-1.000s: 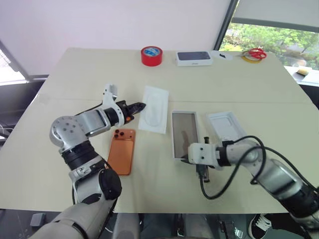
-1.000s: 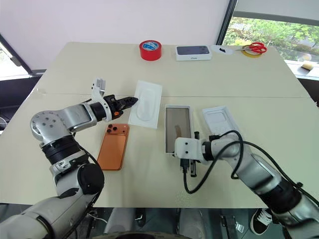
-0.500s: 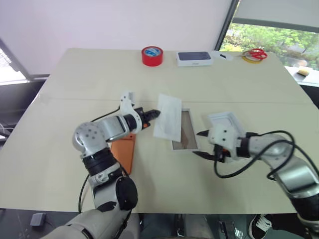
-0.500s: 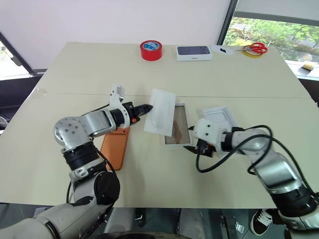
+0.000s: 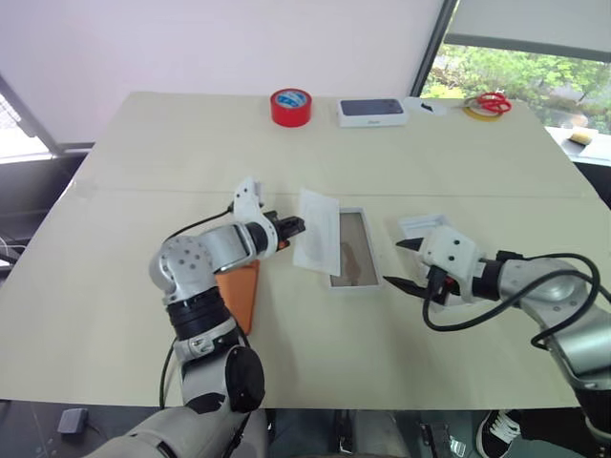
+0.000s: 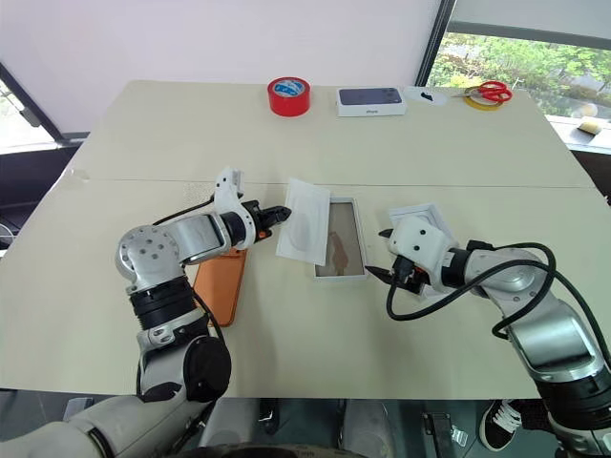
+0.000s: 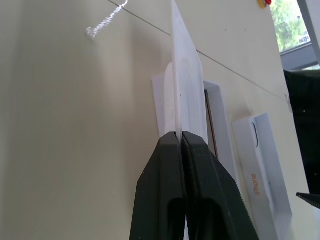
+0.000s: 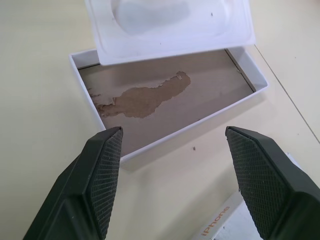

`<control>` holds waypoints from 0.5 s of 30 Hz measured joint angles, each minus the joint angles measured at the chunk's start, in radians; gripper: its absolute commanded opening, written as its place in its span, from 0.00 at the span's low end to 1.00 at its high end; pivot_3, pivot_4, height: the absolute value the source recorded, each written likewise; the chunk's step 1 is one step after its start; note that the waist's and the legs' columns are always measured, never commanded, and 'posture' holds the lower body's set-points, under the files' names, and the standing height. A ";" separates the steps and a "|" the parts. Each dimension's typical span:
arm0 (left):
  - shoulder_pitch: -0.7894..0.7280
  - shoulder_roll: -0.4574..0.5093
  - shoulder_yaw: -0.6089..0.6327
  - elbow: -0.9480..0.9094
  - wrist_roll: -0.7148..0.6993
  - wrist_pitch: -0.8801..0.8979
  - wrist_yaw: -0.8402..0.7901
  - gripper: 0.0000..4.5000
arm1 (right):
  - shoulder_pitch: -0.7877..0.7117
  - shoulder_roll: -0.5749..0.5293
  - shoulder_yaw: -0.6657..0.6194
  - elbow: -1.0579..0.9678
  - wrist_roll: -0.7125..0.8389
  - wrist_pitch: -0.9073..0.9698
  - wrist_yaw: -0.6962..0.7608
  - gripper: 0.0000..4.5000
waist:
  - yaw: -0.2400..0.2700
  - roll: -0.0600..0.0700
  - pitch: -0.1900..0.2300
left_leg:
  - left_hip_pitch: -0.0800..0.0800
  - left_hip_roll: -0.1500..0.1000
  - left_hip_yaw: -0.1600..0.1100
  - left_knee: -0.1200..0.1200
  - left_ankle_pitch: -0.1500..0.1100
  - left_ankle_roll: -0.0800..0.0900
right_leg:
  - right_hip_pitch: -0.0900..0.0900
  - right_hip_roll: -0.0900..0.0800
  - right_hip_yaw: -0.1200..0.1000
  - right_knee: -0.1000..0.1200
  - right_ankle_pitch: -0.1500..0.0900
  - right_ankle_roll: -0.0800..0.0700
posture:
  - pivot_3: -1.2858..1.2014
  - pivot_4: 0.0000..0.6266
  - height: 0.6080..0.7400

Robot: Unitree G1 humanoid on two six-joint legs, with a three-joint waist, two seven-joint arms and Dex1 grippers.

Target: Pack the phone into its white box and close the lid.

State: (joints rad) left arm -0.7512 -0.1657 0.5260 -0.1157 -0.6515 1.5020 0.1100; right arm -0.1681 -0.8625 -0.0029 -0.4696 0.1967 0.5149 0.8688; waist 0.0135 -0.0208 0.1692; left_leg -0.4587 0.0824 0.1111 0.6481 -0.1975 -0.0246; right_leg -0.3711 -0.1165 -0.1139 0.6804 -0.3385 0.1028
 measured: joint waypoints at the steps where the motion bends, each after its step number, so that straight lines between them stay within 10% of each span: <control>1: 0.002 0.000 -0.004 0.000 -0.003 0.000 0.000 0.20 | -0.003 0.002 0.004 0.000 -0.001 -0.001 -0.003 0.77 | 0.000 0.000 0.000 | 0.000 0.000 0.000 0.000 0.000 0.000 | 0.000 0.000 0.000 0.000 0.000 0.000 | 0.52 0.24 0.93; 8: 0.005 0.001 -0.006 0.017 -0.039 0.001 -0.015 0.97 | -0.008 0.021 0.038 0.001 -0.018 -0.003 -0.022 0.77 | 0.000 0.000 0.000 | 0.000 0.000 0.000 0.000 0.000 0.000 | 0.000 0.000 0.000 0.000 0.000 0.000 | 0.52 0.24 0.93; 10: 0.005 0.002 0.002 0.017 -0.055 0.003 -0.029 0.99 | -0.023 0.027 0.040 0.001 -0.019 -0.001 -0.029 0.77 | 0.000 0.000 0.000 | 0.000 0.000 0.000 0.000 0.000 0.000 | 0.000 0.000 0.000 0.000 0.000 0.000 | 0.52 0.24 0.93; 15: 0.005 0.030 0.019 0.017 -0.112 0.012 -0.093 1.00 | -0.083 0.060 0.067 0.008 -0.021 0.026 -0.052 0.37 | -0.001 0.000 0.000 | 0.000 0.000 0.000 0.000 0.000 0.000 | 0.000 0.000 0.000 0.000 0.000 0.000 | 0.52 0.24 0.93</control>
State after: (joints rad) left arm -0.7460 -0.1353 0.5451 -0.0986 -0.7632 1.5136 0.0172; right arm -0.2514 -0.8021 0.0643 -0.4615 0.1761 0.5407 0.8165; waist 0.0124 -0.0208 0.1692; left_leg -0.4586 0.0825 0.1111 0.6478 -0.1974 -0.0247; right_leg -0.3715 -0.1164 -0.1139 0.6805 -0.3385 0.1028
